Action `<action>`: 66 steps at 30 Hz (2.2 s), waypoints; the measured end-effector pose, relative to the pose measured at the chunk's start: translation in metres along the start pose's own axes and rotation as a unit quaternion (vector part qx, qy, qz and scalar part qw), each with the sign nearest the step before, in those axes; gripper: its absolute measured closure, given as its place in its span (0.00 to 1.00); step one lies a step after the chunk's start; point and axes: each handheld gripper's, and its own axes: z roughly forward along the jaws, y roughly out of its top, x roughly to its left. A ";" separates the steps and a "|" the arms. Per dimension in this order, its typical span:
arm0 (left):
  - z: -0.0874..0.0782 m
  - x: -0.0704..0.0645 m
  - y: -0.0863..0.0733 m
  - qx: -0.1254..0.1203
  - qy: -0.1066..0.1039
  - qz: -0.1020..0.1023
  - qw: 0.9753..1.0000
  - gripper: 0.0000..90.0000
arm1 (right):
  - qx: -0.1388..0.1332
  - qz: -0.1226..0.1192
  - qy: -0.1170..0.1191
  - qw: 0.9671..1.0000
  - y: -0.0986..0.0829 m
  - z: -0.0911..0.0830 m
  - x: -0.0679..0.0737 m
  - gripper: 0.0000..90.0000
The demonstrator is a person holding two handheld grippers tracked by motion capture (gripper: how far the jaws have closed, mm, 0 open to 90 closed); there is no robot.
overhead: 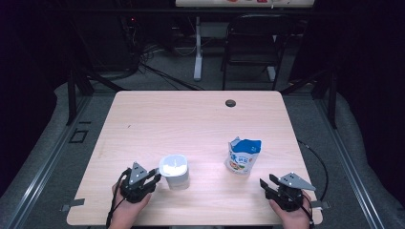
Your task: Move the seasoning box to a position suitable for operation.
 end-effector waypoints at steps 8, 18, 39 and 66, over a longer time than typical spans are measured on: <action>-0.002 -0.005 -0.002 0.000 -0.005 0.008 1.000 0.80 | 0.004 0.001 0.000 1.000 -0.001 0.001 0.000 0.62; -0.005 -0.011 -0.002 0.004 -0.018 0.017 1.000 0.80 | 0.007 -0.007 0.001 1.000 -0.001 0.001 0.003 0.62; -0.004 -0.026 -0.001 0.003 -0.038 0.032 0.999 0.80 | 0.007 -0.011 0.006 1.000 -0.001 0.001 0.004 0.62; -0.031 -0.015 0.013 -0.023 -0.089 0.023 0.996 0.65 | 0.006 -0.007 0.001 1.000 0.000 -0.002 0.002 0.61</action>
